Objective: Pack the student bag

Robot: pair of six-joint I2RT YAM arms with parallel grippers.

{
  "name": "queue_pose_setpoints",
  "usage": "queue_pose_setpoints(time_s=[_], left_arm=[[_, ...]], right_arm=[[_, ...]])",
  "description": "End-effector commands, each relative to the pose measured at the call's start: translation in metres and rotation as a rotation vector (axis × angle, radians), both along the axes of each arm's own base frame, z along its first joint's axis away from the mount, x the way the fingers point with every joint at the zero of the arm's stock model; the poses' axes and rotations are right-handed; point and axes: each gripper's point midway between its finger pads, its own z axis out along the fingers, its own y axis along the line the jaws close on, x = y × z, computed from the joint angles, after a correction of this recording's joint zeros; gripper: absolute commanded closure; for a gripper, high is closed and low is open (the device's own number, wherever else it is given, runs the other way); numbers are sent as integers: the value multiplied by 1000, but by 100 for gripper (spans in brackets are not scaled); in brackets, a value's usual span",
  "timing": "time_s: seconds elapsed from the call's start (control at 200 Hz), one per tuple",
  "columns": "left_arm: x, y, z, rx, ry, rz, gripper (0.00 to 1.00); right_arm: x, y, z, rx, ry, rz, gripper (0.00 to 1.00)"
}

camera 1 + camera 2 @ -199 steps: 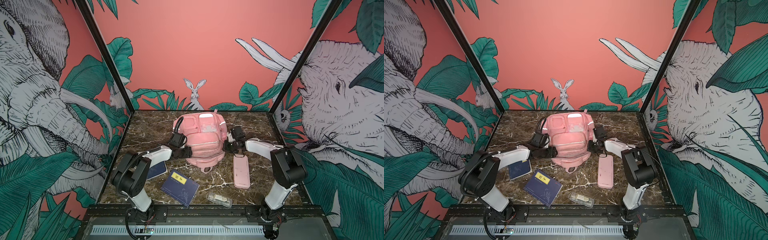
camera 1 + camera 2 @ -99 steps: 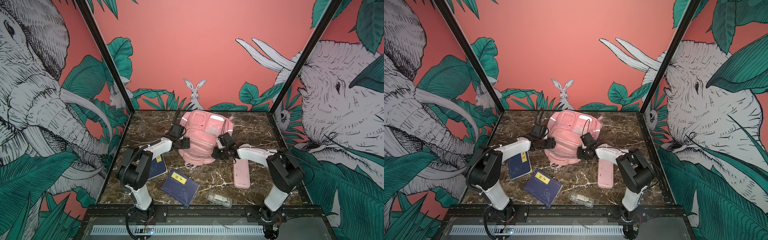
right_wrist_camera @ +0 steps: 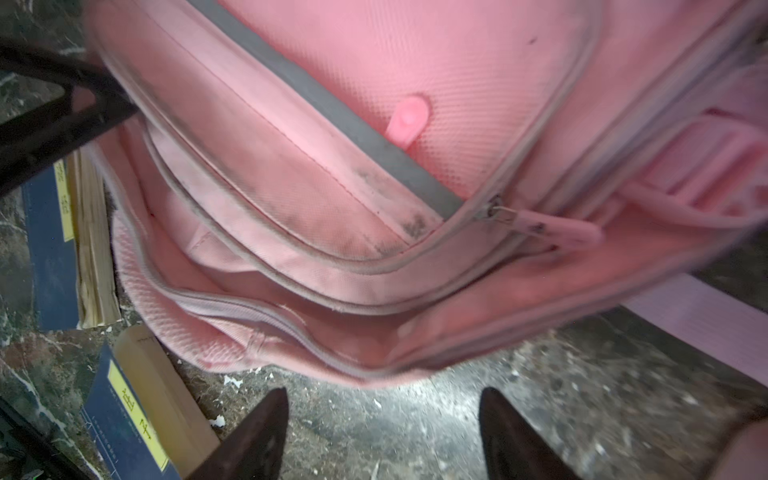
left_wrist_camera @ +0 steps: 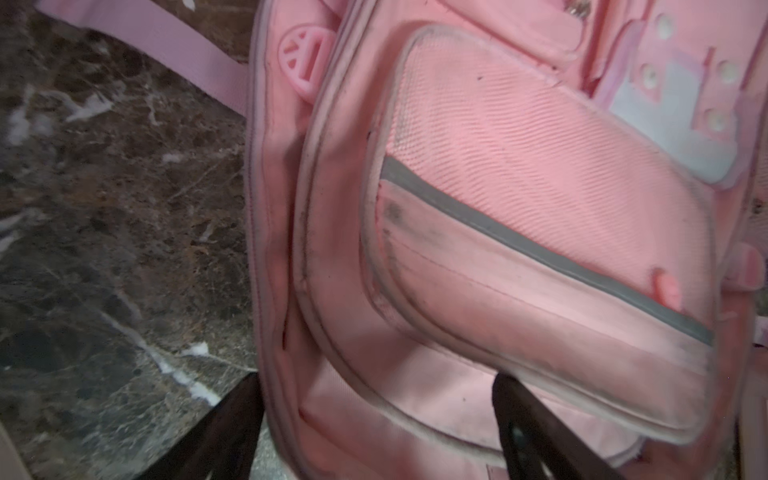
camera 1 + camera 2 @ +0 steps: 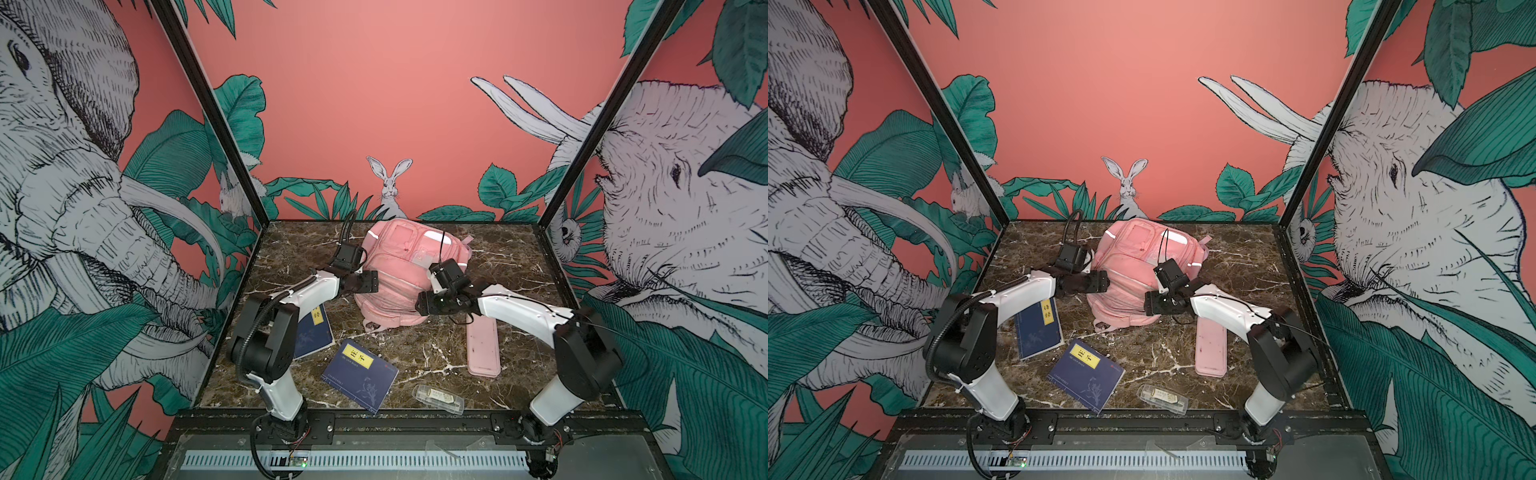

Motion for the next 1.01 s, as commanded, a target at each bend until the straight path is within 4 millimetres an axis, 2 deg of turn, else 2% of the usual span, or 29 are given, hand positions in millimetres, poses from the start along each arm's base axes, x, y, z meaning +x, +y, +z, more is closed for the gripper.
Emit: queue_pose_setpoints(time_s=[0.0,0.06,0.155,0.35,0.47,0.6,0.64,0.67,0.745,0.895,1.0], left_arm=[[-14,6,33,-21,-58,-9,11],[-21,9,38,-29,-63,-7,11],[-33,7,42,-67,-60,-16,12],[-59,-3,34,-103,-18,-49,18],[-72,-8,23,-109,13,-57,23],[-80,-10,11,-125,40,-49,24],[-82,-10,7,-124,51,-43,24],[-82,-10,5,-125,52,-39,24],[-82,-8,1,-118,55,-30,24],[-78,-6,-6,-94,58,-23,24],[-73,-5,-12,-71,59,-19,23]], right_arm=[[3,-25,21,-133,-112,23,23],[6,-38,21,-199,-143,21,21],[19,-68,16,-350,-188,-9,19],[42,-114,15,-563,-296,-94,18],[53,-125,13,-611,-358,-92,18],[60,-143,-9,-626,-262,-89,18],[62,-146,-12,-599,-248,-91,18],[63,-146,-27,-579,-207,-79,19],[67,-143,-37,-524,-181,-73,21],[78,-125,-39,-422,-175,-37,21],[83,-113,-48,-364,-137,-11,21]])
